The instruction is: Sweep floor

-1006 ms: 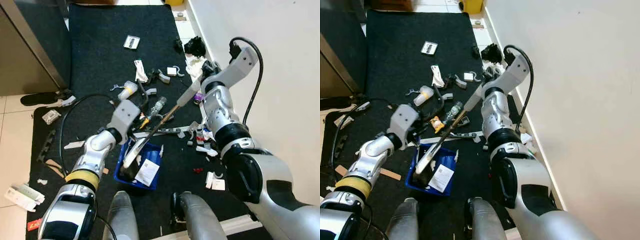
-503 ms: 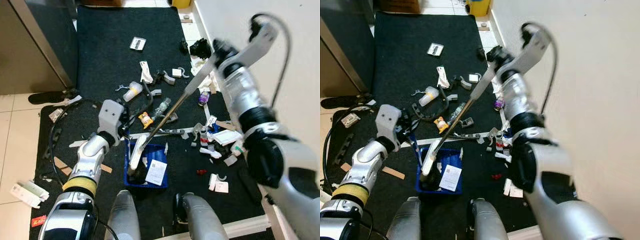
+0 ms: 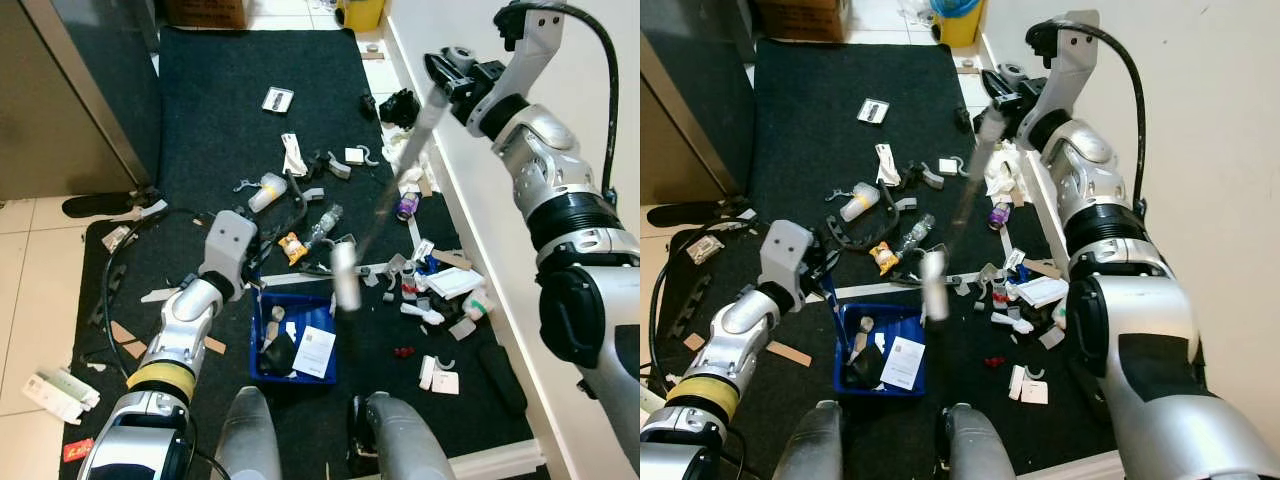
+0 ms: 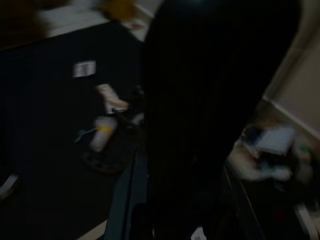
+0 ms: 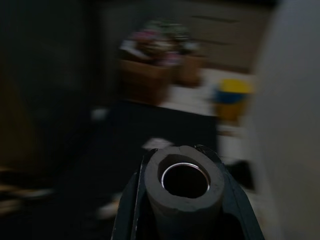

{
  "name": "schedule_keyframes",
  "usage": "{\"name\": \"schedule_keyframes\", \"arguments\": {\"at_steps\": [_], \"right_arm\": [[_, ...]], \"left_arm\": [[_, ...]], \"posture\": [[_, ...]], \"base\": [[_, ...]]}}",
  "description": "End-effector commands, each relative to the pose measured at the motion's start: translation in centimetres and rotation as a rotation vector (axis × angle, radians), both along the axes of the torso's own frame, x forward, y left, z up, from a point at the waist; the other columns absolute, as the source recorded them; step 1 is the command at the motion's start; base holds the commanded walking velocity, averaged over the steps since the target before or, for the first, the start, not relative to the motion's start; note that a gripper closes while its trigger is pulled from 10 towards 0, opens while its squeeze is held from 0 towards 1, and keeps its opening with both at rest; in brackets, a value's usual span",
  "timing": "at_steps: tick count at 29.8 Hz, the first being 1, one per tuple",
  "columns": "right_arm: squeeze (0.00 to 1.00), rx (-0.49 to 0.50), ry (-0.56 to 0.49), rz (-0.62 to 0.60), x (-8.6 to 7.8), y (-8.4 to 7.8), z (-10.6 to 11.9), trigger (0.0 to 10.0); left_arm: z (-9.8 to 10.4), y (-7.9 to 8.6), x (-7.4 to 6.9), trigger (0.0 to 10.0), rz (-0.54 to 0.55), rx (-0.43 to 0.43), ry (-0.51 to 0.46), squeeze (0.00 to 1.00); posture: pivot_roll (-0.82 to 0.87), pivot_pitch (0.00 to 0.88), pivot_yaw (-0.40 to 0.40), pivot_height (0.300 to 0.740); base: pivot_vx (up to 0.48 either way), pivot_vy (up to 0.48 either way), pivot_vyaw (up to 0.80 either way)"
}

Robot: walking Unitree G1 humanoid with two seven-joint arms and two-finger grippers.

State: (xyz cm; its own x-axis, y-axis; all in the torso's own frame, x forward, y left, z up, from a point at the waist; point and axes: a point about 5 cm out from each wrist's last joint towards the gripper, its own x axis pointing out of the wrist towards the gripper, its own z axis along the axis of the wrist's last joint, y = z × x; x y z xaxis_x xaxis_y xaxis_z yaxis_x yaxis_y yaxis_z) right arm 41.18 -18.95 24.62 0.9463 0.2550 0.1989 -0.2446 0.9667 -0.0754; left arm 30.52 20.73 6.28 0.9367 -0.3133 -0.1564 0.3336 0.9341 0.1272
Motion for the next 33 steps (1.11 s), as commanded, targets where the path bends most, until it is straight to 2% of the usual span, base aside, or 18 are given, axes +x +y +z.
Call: {"name": "schedule_keyframes", "arguments": {"at_steps": [1, 2, 3, 6, 9, 12, 14, 16, 17, 18, 21, 23, 25, 28, 29, 33], "right_arm": [[0.0, -0.036, -0.033, -0.057, -0.2, -1.1, 0.2, 10.0], [0.0, -0.028, -0.045, -0.1, -0.4, -1.8, 0.0, 10.0], [0.0, -0.028, -0.045, -0.1, -0.4, -1.8, 0.0, 10.0], [0.0, 0.031, -0.05, -0.128, -0.8, -2.8, -1.1, 10.0], [0.0, 0.074, -0.013, -0.126, -1.2, -2.9, -2.8, 10.0], [0.0, 0.166, 0.03, -0.159, -1.8, -3.5, -4.9, 10.0], [0.0, 0.195, 0.03, -0.187, -2.0, -3.8, -5.5, 10.0], [0.0, 0.201, 0.039, -0.204, -2.5, -4.1, -6.7, 10.0], [0.0, 0.201, 0.039, -0.204, -2.5, -4.1, -6.7, 10.0], [0.0, 0.196, 0.058, -0.213, -3.1, -4.2, -8.1, 10.0], [0.0, 0.177, 0.082, -0.221, -3.6, -4.2, -9.2, 10.0], [0.0, 0.17, 0.093, -0.234, -4.0, -4.4, -10.0, 10.0], [0.0, 0.17, 0.095, -0.237, -4.1, -4.4, -10.2, 10.0], [0.0, 0.161, 0.097, -0.238, -4.3, -4.4, -10.4, 10.0], [0.0, 0.154, 0.095, -0.24, -4.4, -4.5, -10.5, 10.0], [0.0, 0.153, 0.099, -0.244, -4.4, -4.6, -10.6, 10.0]], "left_arm": [[-1.2, -0.3, -0.8, 10.0, 0.017, -0.045, 0.047, 0.0], [-0.7, -0.4, -0.9, 10.0, 0.012, -0.102, 0.01, 0.0], [-0.7, -0.4, -0.9, 10.0, 0.012, -0.102, 0.01, 0.0], [1.2, -0.4, -1.1, 10.0, 0.003, -0.23, -0.099, 0.0], [2.9, 0.0, -0.9, 10.0, 0.035, -0.257, -0.175, 0.0], [5.4, 0.5, -0.5, 10.0, 0.102, -0.318, -0.291, 0.0], [6.3, 0.7, -0.4, 10.0, 0.122, -0.337, -0.333, 0.0], [7.9, 0.8, -0.3, 10.0, 0.156, -0.299, -0.419, 0.0], [7.9, 0.8, -0.3, 10.0, 0.156, -0.299, -0.419, 0.0], [8.9, 0.9, -0.4, 10.0, 0.178, -0.252, -0.473, 0.0], [9.2, 0.6, -0.4, 10.0, 0.169, -0.173, -0.501, 0.0], [8.9, 1.3, -0.4, 10.0, 0.238, -0.186, -0.504, 0.0], [9.0, 1.3, -0.4, 10.0, 0.244, -0.187, -0.509, 0.0], [9.9, 0.9, -0.5, 10.0, 0.237, -0.192, -0.551, 0.0], [10.8, 0.8, -0.4, 10.0, 0.256, -0.221, -0.588, 0.0], [11.9, 1.2, -0.3, 10.0, 0.311, -0.249, -0.636, 0.0]], "posture": [[0.1, 0.069, -0.139, 0.74], [0.11, 0.064, -0.14, 0.74], [0.11, 0.064, -0.14, 0.74], [0.12, 0.056, -0.141, 0.74], [0.13, 0.043, -0.14, 0.74], [0.14, 0.026, -0.137, 0.74], [0.14, 0.026, -0.137, 0.74], [0.15, 0.008, -0.132, 0.74], [0.15, 0.008, -0.132, 0.74], [0.16, 0.0, -0.122, 0.74], [0.16, 0.0, -0.118, 0.74], [0.15, 0.0, -0.112, 0.74], [0.15, 0.0, -0.109, 0.74], [0.15, 0.0, -0.112, 0.74], [0.15, 0.0, -0.115, 0.74], [0.15, 0.0, -0.124, 0.74]], "base": [[0.0, 0.0, 0.0], [0.0, 0.0, 0.0], [0.0, 0.0, 0.0], [0.0, 0.0, 0.0], [0.0, 0.0, 0.0], [0.0, 0.0, 0.0], [0.0, 0.0, 0.0], [0.0, 0.0, 0.0], [0.0, 0.0, 0.0], [0.0, 0.0, 0.0], [0.0, 0.0, 0.0], [0.0, 0.0, 0.0], [0.0, 0.0, 0.0], [0.0, 0.0, 0.0], [0.0, 0.0, 0.0], [0.0, 0.0, 0.0]]}}
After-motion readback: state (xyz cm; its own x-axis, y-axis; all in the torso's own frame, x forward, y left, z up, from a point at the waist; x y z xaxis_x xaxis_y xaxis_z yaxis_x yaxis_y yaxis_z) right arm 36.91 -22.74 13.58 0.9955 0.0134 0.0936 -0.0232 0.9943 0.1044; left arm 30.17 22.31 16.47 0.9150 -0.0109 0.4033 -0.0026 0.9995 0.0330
